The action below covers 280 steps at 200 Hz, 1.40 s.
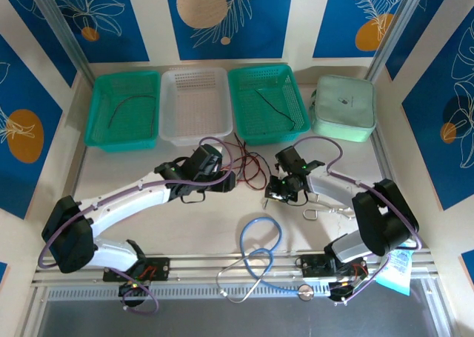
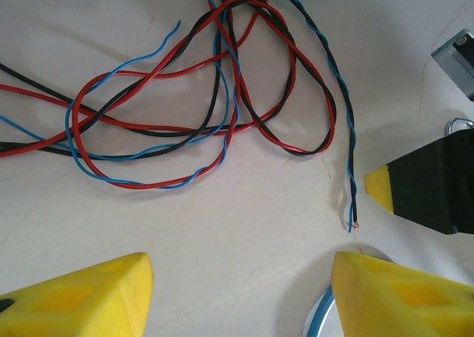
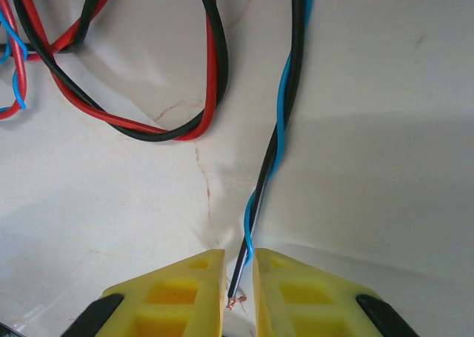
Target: Untangle the cables
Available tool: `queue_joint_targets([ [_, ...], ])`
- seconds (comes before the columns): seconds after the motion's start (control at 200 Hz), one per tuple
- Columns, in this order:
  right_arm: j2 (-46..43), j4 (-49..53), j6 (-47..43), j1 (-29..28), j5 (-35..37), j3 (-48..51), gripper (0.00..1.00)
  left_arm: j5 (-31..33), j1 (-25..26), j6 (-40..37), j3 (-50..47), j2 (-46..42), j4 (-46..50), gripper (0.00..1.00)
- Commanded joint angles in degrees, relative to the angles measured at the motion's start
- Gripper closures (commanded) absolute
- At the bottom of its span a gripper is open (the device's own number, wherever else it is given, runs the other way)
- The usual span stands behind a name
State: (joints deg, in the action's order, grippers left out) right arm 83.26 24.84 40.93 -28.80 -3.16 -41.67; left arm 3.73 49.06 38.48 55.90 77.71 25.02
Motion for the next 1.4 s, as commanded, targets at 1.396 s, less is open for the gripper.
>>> queue_joint_targets([
  [1.396, -16.2, -2.0, 6.2, 6.1, -16.5, -0.3, 1.00, -19.0, 0.6, 2.7, 4.2, 2.2, -11.7, 0.48],
])
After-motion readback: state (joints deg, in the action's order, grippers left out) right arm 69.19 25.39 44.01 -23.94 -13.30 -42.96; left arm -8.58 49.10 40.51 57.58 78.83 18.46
